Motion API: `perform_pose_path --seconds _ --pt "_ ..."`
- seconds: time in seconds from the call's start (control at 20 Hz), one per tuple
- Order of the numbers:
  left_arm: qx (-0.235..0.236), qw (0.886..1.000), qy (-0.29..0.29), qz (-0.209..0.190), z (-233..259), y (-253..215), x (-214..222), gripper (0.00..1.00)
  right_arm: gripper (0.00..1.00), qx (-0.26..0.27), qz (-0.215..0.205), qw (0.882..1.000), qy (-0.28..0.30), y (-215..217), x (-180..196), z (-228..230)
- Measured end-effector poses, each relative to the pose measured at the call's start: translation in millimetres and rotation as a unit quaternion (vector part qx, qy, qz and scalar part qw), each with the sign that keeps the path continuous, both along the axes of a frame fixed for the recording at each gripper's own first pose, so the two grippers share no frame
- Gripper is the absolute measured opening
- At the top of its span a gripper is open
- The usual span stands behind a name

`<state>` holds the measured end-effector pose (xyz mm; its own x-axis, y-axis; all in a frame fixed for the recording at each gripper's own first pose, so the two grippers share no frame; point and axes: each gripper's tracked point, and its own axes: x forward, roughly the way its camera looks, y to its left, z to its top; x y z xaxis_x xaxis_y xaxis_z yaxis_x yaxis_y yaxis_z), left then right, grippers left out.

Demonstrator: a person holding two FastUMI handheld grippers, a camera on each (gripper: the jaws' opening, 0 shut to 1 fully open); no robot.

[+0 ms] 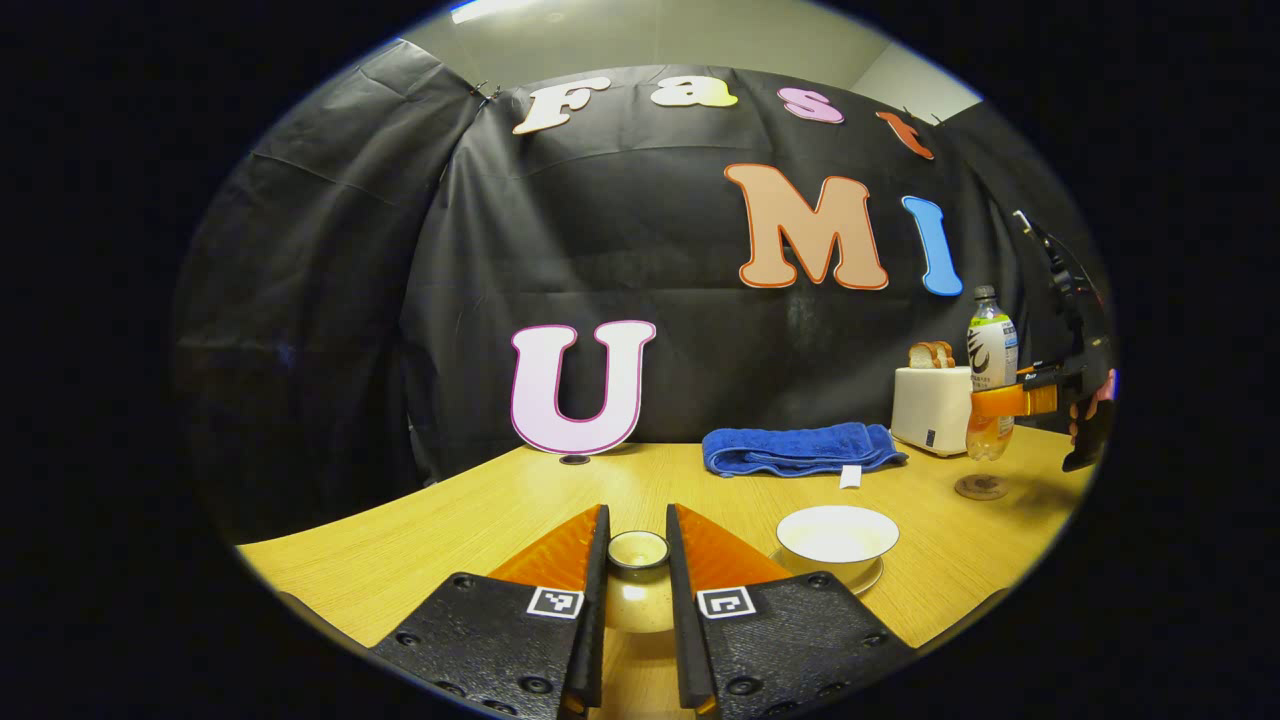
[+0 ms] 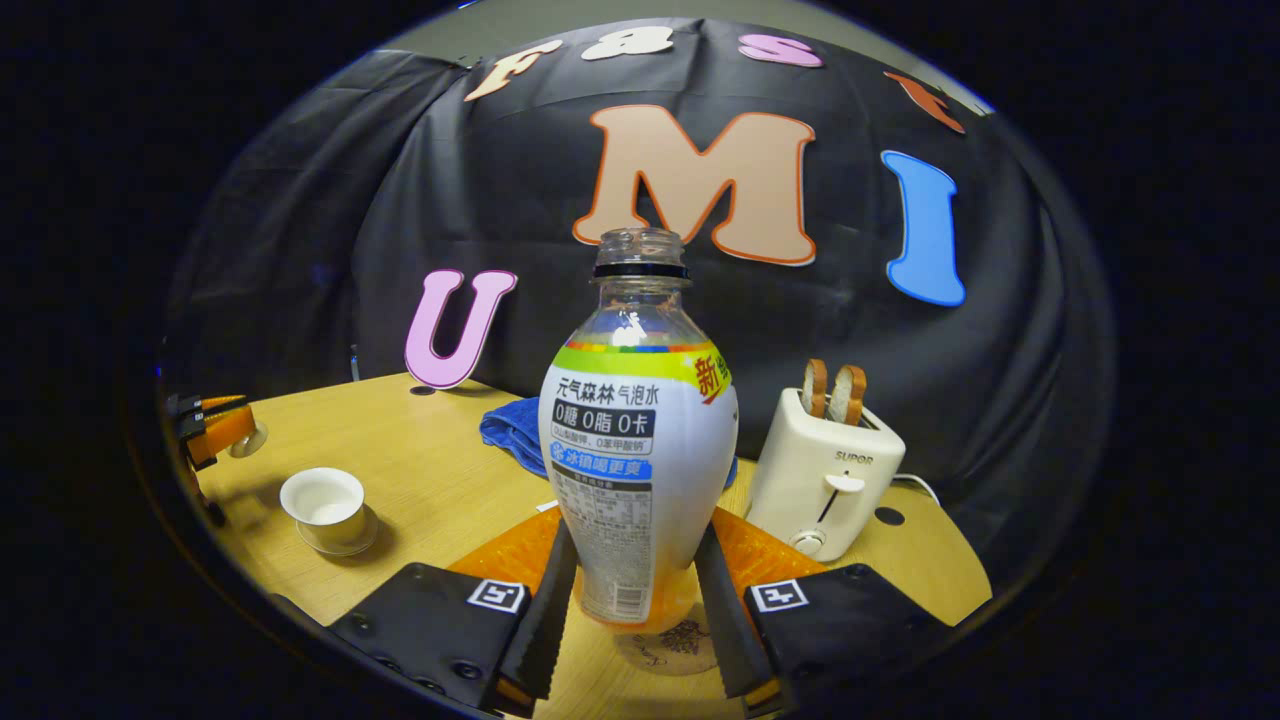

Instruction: Open the teacup lid with one hand, grasp the water bottle and pour water into the teacup with the other hand; after pouring, place the water bottle on the coaster and then close the teacup lid.

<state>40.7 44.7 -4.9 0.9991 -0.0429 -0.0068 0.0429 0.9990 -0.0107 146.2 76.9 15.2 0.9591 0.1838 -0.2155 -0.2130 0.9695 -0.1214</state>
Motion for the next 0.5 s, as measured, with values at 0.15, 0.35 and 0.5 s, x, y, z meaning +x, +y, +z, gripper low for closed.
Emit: perform_pose_path --seconds 0.15,0.35,0.5 --pt "0.0 1.0 0.0 0.0 0.4 0.0 0.1 0.27 0.67 0.03 -0.022 0.999 0.009 -28.9 6.8 -10.8" --pt "0.0 1.0 0.0 0.0 0.4 0.1 0.0 0.27 0.65 0.032 -0.036 0.999 0.02 -49.1 6.2 -31.7" --pt "0.0 1.0 0.0 0.002 -0.4 0.7 -0.1 0.27 0.66 0.046 -0.037 0.998 0.025 -53.0 6.0 -42.1"
